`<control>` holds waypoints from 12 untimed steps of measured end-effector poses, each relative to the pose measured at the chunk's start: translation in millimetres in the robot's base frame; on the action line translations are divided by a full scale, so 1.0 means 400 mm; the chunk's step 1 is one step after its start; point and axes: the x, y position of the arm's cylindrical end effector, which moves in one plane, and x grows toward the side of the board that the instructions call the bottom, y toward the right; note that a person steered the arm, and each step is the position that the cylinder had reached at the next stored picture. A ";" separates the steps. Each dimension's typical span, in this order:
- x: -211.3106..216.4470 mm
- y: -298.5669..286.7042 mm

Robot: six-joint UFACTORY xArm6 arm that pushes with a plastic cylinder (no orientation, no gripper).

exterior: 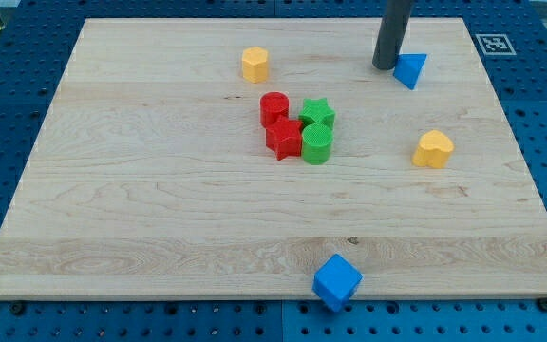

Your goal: Push the blue triangle towards the center right of the board

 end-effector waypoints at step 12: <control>0.091 0.287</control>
